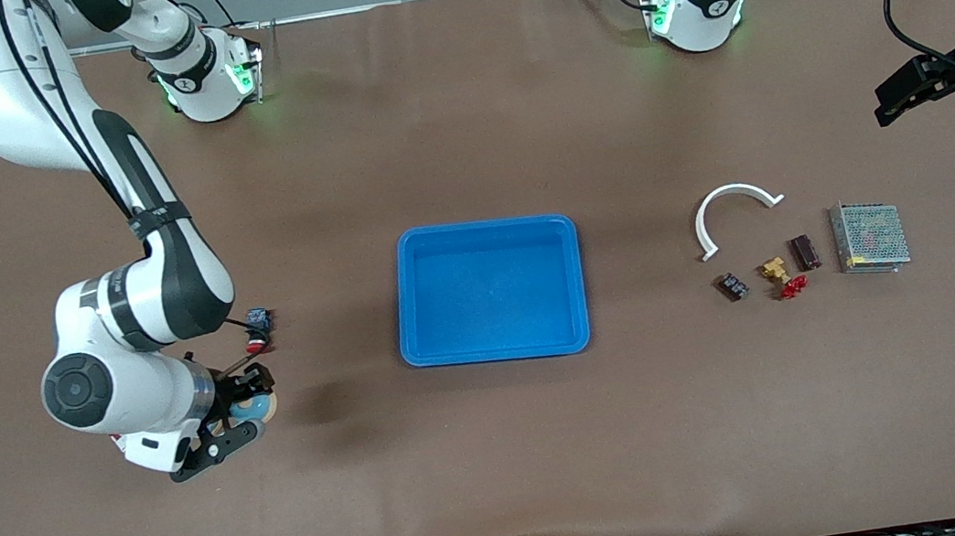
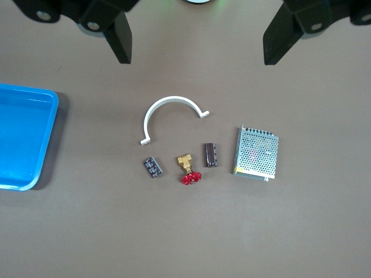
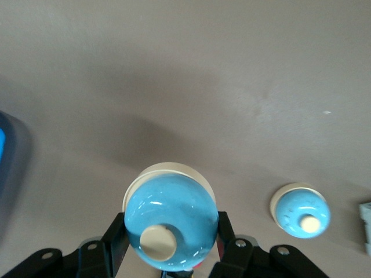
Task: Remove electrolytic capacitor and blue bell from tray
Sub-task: 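Carry the bell with the right gripper while the left gripper retracts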
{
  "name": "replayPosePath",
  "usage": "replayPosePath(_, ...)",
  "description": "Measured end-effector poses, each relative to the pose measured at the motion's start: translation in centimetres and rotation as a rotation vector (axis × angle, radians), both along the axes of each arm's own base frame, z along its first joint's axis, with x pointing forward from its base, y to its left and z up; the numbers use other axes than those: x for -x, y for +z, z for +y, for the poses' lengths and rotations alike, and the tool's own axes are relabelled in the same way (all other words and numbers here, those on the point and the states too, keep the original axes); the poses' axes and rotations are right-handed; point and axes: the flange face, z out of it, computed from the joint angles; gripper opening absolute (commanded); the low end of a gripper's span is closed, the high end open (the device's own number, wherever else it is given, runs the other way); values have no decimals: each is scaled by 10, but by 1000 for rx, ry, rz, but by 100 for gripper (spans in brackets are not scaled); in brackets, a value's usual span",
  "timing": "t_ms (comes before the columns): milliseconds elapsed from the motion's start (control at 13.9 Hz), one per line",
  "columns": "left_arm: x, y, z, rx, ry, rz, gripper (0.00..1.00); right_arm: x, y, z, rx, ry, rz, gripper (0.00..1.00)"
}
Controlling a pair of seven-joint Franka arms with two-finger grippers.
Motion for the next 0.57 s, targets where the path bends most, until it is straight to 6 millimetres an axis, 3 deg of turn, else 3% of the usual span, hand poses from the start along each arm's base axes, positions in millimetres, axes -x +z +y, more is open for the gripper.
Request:
replayPosePath(215,-1,-2,0,0,-1,1,100,16,-36,0,-29,-24,12,47)
replayPosePath(574,-1,-3,-1,0,-1,2,100,40,-56,3,-37,-27,16,47)
